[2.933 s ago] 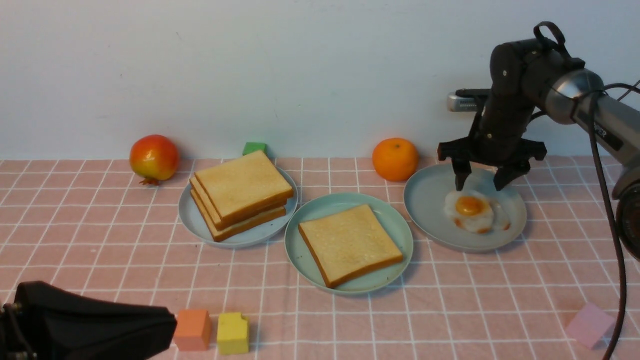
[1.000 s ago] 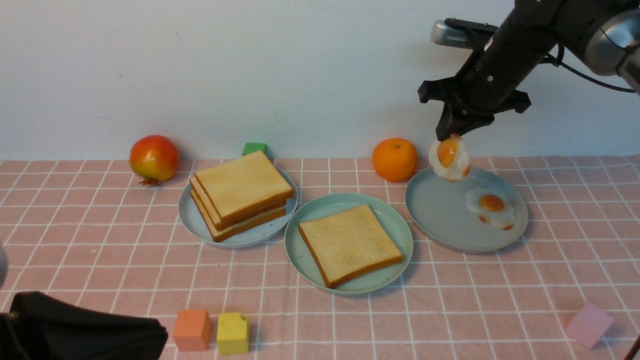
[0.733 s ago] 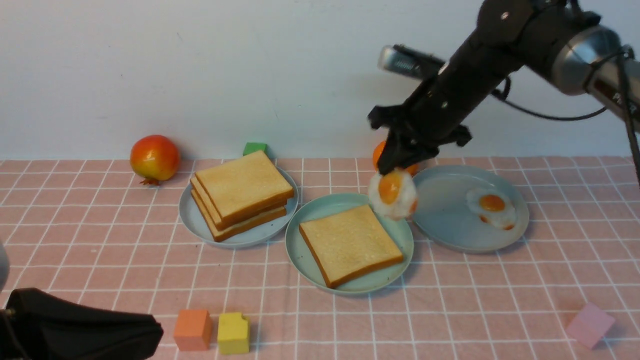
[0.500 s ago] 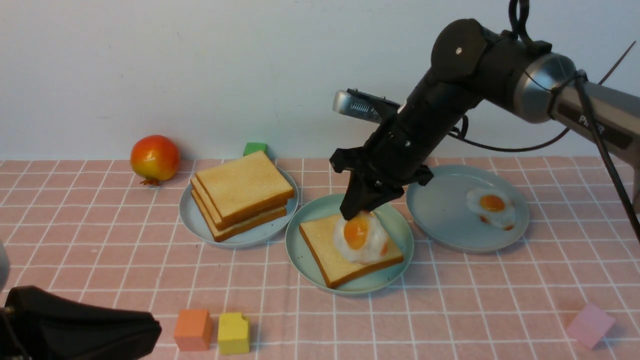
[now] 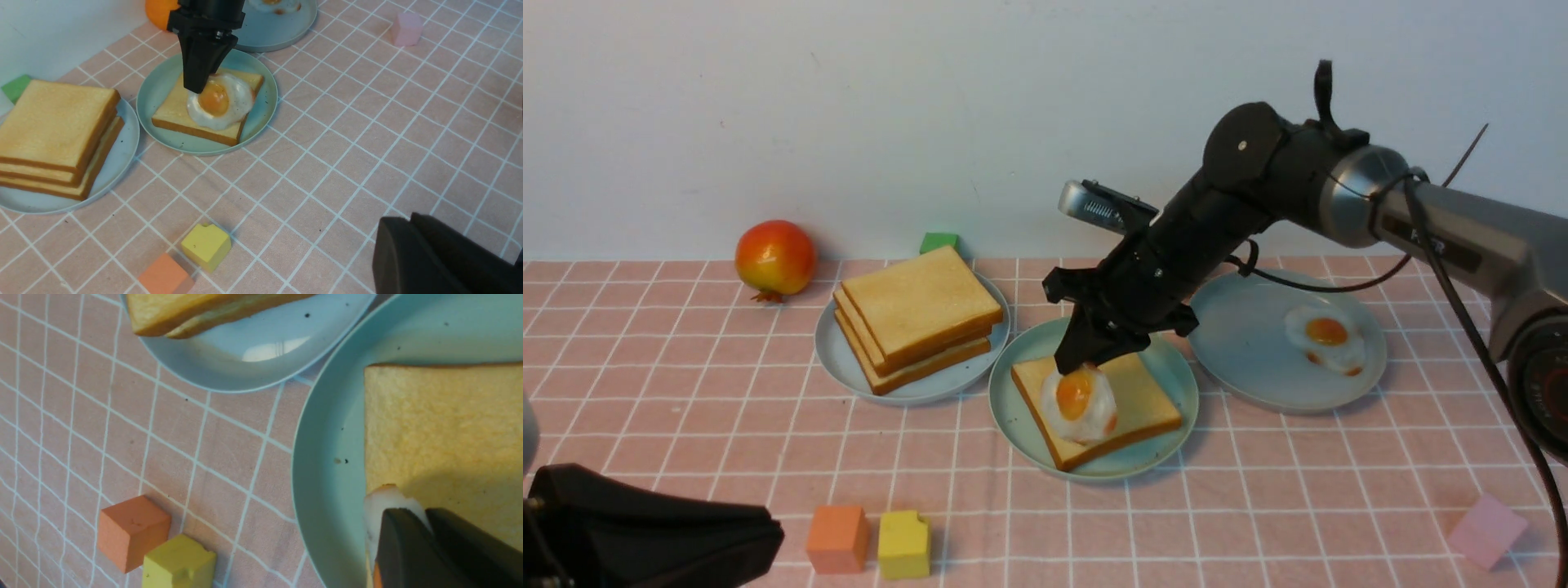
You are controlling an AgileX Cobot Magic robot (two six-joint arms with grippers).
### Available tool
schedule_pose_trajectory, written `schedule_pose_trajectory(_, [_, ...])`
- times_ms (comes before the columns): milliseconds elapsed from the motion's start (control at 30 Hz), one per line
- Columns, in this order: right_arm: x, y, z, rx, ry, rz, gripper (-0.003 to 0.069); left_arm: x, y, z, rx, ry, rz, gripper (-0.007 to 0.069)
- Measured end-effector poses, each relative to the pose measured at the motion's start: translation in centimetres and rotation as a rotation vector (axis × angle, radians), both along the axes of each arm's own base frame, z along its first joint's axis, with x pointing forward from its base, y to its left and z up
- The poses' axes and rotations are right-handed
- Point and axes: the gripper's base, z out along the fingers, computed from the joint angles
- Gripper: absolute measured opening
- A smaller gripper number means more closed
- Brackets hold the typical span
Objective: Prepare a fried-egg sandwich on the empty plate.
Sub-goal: Use the right arm to place the fried egg on the slice of bread in the middle, then use the left arm to grab a slice of bread
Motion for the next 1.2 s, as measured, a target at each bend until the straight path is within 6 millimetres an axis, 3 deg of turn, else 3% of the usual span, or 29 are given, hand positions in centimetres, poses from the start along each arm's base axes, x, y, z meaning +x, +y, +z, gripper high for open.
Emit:
schedule_pose_trajectory(100, [0.1,-0.1,-0.1,-0.001,0.003,-0.007,0.0080,0.0,0.0,0.0,-0.006,0.005,-0.002,0.0068])
schedule_pose_trajectory(267, [0.2,-0.4,-0.3,-0.038,-0.025,0.007,0.0185,-0.1,-0.1,0.0,-0.013,0.011,-0.004,0.0074])
schedule_pose_trajectory(367, [0.7,-1.0,-0.5,-0.092,-0.089,0.025,0.0340,-0.1,-0.1,0.0,-0.014,0.013,-0.004,0.0076])
schedule_pose_trajectory(400, [0.7,-1.0,-0.5,-0.095,-0.093,0.026,0.0348,-0.1,-0.1,0.0,-0.014,0.013,-0.004,0.0076])
schedule_pose_trajectory(500, [1.2,-1.6,0.1,-0.165,-0.159,0.065,0.0459,-0.1,-0.1,0.0,-0.014,0.013,-0.004,0.0076])
schedule_pose_trajectory(633, [0.9,-2.5,2.8,-0.260,-0.183,0.107,0.0499,-0.1,-0.1,0.0,-0.049,0.055,0.023,0.0076])
schedule_pose_trajectory(667, [0.4,-3.2,5.2,-0.317,-0.200,0.091,0.0481,0.2,-0.2,-0.1,-0.072,0.098,0.057,0.0070])
schedule_pose_trajectory(733, [-0.4,-4.1,7.9,-0.358,-0.230,0.037,0.0437,1.0,-0.6,-0.5,-0.072,0.154,0.113,0.0033])
schedule_pose_trajectory(800, [-2.1,-5.0,11.3,-0.375,-0.277,-0.011,0.0358,2.3,-1.2,-1.0,-0.031,0.202,0.181,0.0013])
schedule_pose_trajectory(900, [-6.9,-6.4,16.1,-0.367,-0.323,-0.034,0.0176,5.7,-3.1,-1.5,0.094,0.257,0.283,0.0013])
schedule_pose_trajectory(933, [-7.4,-6.4,16.0,-0.370,-0.315,-0.028,0.0166,6.0,-3.2,-1.4,0.099,0.258,0.288,0.0013])
schedule_pose_trajectory(1000, [-11.9,-7.0,17.9,-0.362,-0.324,-0.005,0.0055,8.7,-4.8,-2.0,0.189,0.287,0.317,0.0013])
schedule_pose_trajectory(1067, [-16.3,-7.6,19.1,-0.347,-0.329,0.005,0.0003,11.6,-5.7,-2.1,0.210,0.325,0.338,0.0013])
schedule_pose_trajectory(1133, [-19.1,-8.0,19.1,-0.344,-0.319,0.021,0.0001,13.5,-5.8,-2.1,0.205,0.350,0.344,0.0013])
schedule_pose_trajectory(1167, [-19.4,-8.1,19.1,-0.342,-0.317,0.019,0.0001,14.0,-5.7,-2.1,0.211,0.351,0.336,0.0013])
schedule_pose_trajectory(1200, [-21.9,-8.6,19.2,-0.334,-0.323,0.034,0.0003,16.1,-5.4,-2.1,0.189,0.385,0.333,0.0013])
